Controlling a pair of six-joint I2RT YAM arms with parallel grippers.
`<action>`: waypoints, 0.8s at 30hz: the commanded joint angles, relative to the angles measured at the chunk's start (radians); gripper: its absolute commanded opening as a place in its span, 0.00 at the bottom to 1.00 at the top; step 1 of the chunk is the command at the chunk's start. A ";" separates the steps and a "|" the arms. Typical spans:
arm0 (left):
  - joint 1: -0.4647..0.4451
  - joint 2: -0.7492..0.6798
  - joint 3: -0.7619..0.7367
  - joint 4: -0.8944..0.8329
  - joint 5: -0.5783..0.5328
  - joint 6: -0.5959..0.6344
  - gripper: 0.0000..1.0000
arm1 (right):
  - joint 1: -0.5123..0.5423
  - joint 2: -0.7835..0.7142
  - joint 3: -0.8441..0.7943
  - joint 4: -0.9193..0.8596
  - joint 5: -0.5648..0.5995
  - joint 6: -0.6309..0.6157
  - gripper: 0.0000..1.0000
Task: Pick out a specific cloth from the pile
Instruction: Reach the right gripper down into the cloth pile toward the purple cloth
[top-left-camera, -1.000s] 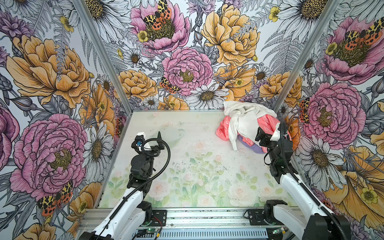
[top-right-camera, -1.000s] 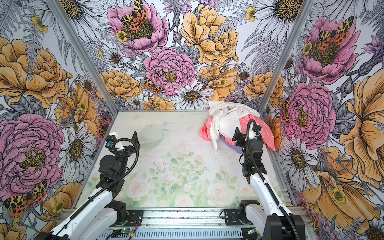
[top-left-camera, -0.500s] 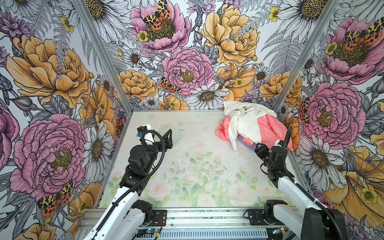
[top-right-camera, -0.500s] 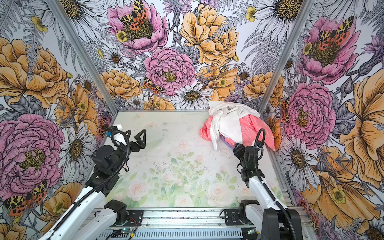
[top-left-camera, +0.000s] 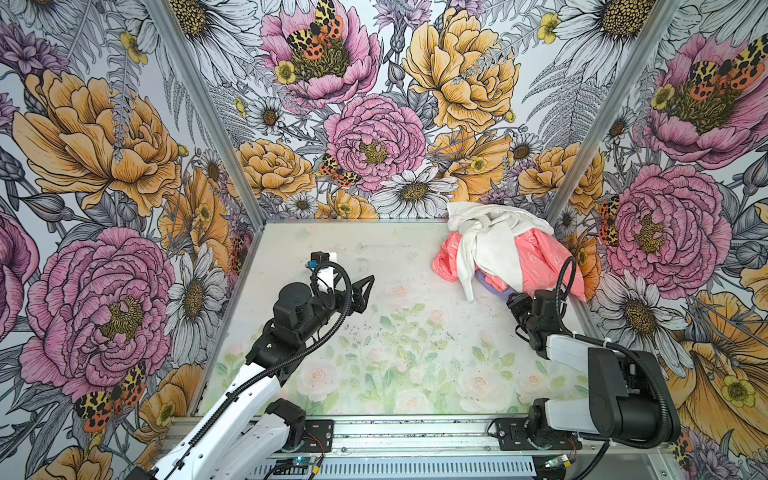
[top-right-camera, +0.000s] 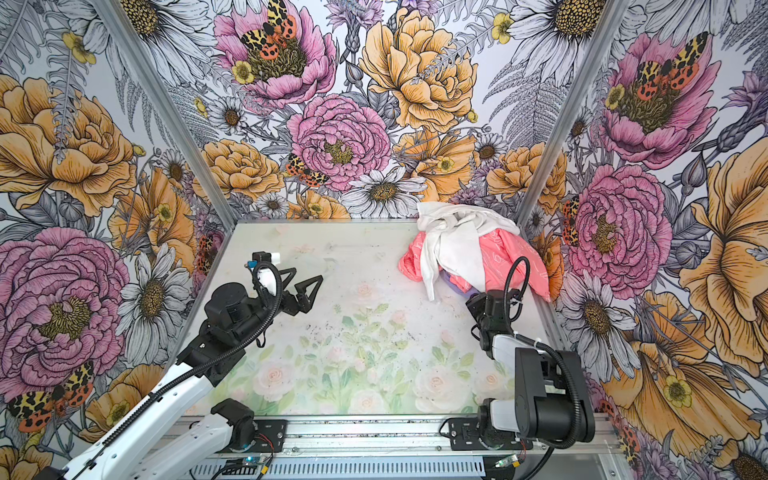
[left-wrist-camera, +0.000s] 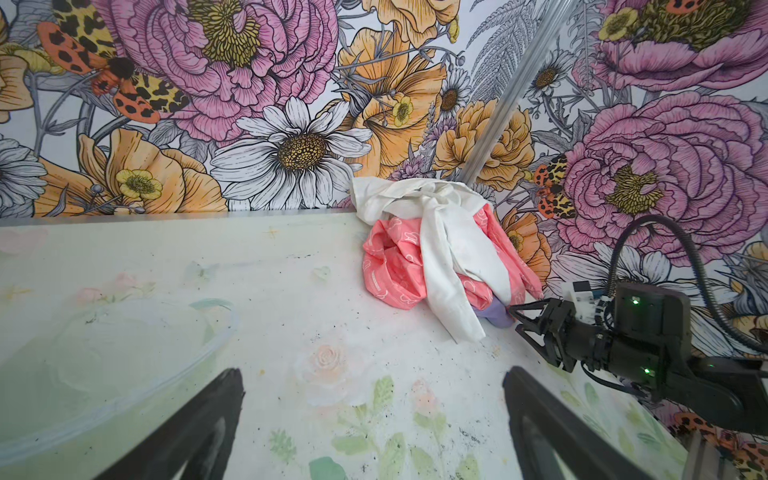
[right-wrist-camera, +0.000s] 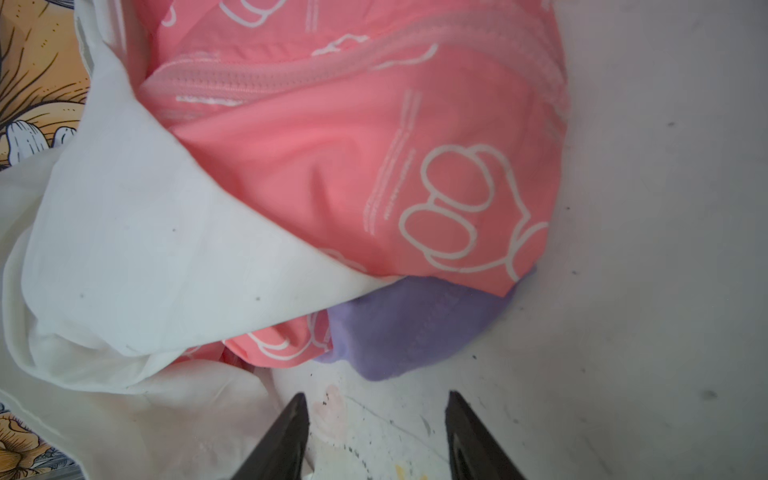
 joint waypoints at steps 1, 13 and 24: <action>-0.008 -0.027 -0.025 0.060 -0.024 0.020 0.99 | -0.016 0.040 0.049 0.072 -0.013 0.019 0.51; -0.017 -0.062 -0.024 0.071 -0.017 0.042 0.99 | -0.054 0.226 0.120 0.159 -0.116 0.074 0.41; -0.017 -0.079 -0.049 0.105 -0.039 0.032 0.99 | -0.054 0.337 0.170 0.210 -0.166 0.115 0.12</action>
